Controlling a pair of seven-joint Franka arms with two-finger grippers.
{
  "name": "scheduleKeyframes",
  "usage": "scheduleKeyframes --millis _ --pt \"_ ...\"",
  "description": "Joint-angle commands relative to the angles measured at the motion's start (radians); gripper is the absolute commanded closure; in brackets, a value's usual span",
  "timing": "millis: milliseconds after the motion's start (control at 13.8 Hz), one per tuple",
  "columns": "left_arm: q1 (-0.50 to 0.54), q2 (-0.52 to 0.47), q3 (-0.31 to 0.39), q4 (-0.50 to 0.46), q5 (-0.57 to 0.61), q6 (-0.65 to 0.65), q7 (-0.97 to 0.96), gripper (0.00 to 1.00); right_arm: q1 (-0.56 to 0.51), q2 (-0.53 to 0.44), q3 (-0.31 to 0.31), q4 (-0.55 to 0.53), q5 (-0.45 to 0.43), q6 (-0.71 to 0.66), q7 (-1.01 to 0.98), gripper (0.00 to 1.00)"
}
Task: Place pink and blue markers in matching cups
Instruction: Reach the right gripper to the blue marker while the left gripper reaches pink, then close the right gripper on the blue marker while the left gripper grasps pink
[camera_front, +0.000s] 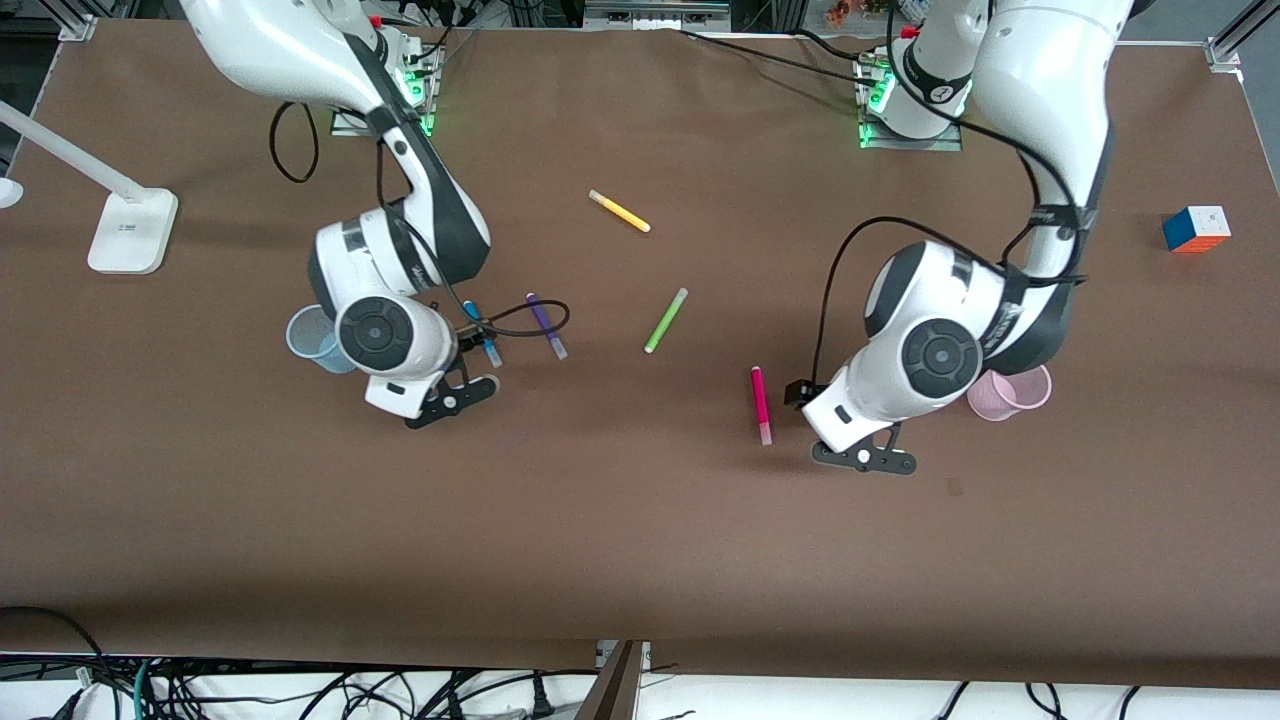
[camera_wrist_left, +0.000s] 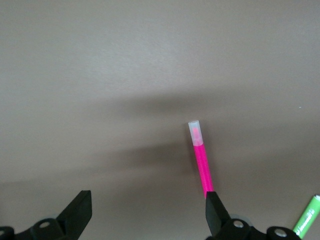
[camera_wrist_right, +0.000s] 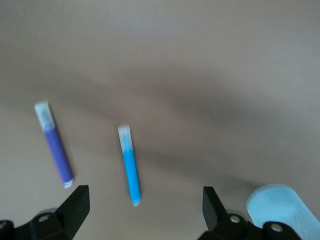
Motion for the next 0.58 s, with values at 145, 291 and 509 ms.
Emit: scheduleKeyframes --millis 145,291,509 --pt "-0.069 0.019 0.005 -0.143 0.011 0.225 -0.136 0.00 0.033 -0.001 -0.010 -0.142 0.020 0.239 0.002 0.00" --pt "-0.103 0.044 0.005 -0.142 0.011 0.270 -0.178 0.00 0.035 0.006 -0.009 -0.165 0.020 0.281 0.002 0.00" --pt "-0.129 0.065 0.010 -0.176 0.037 0.298 -0.207 0.00 0.036 0.006 -0.007 -0.229 0.020 0.352 0.002 0.00"
